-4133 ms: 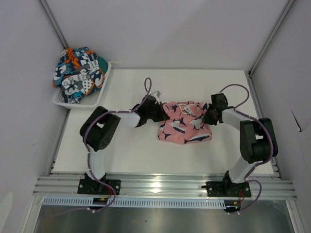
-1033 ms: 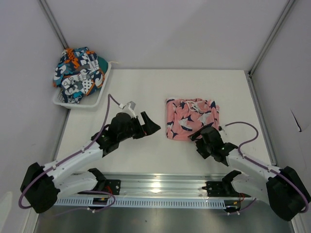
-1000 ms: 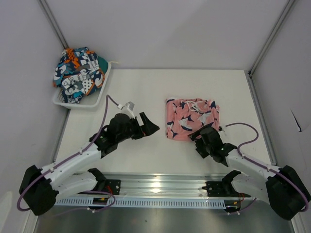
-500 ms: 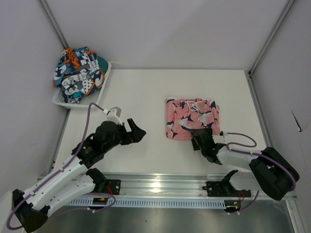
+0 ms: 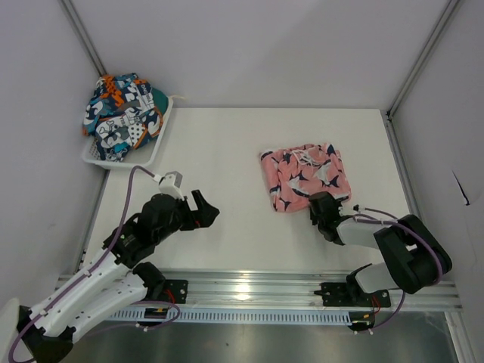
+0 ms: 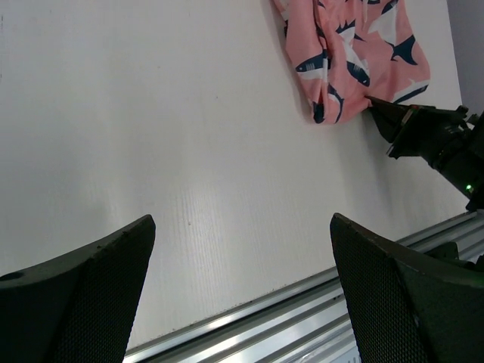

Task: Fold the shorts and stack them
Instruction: Neatly place the folded shorts to the corner

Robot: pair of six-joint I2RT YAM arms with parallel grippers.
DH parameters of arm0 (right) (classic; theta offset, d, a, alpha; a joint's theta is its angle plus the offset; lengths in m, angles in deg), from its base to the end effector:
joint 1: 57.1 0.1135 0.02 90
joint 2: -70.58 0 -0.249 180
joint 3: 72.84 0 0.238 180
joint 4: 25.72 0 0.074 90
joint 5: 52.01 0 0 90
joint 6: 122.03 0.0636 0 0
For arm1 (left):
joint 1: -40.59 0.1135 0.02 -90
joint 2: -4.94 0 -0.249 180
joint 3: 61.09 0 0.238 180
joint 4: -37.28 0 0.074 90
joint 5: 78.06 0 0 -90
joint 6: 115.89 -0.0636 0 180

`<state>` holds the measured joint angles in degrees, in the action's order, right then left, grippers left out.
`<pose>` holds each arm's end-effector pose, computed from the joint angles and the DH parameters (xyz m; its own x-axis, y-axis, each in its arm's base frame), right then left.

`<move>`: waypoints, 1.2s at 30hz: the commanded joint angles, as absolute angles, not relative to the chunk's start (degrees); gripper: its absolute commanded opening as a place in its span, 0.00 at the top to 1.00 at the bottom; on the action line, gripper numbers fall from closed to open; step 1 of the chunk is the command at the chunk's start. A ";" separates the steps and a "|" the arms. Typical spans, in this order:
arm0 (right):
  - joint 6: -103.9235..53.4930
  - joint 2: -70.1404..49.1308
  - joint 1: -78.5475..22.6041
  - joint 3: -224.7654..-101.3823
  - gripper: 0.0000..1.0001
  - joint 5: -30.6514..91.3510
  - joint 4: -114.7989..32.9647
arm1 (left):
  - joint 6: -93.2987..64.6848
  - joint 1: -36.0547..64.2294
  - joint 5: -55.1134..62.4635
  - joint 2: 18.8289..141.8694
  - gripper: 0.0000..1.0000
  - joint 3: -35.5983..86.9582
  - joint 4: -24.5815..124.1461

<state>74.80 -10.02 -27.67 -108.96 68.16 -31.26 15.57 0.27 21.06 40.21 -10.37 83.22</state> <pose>0.2178 0.0862 0.0936 0.0558 0.9816 -0.1826 0.6804 0.0964 0.7265 0.1316 -0.0984 0.2513 -0.6440 -0.3109 -0.6990 0.1446 0.8478 -0.5103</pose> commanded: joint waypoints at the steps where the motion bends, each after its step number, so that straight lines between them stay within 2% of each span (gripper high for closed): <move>1: 70.81 -11.60 -33.44 -111.25 1.00 68.05 -30.48 | 13.75 0.68 22.13 41.06 0.01 -9.75 83.44; 6: 70.63 -15.03 -40.04 -116.77 1.00 64.54 -34.33 | 13.67 0.68 21.60 43.00 0.01 -9.84 81.86; 11: 71.07 -15.65 -42.24 -120.74 1.00 62.52 -38.91 | 13.40 0.68 21.52 43.61 0.01 -9.75 82.12; 17: 68.70 -13.27 -44.26 -123.73 1.00 62.78 -37.78 | 13.75 0.68 20.99 43.26 0.01 -10.54 81.33; 29: 59.21 -27.06 -60.78 -137.36 1.00 55.94 -39.09 | 13.31 0.68 21.52 42.65 0.01 -10.54 82.21; 33: 56.31 -28.04 -68.24 -136.32 1.00 53.38 -37.78 | 12.87 0.68 21.69 43.00 0.01 -10.54 82.12; 36: 55.77 -24.09 -71.15 -131.59 1.00 53.89 -36.73 | 12.87 0.68 21.60 43.26 0.01 -10.89 81.68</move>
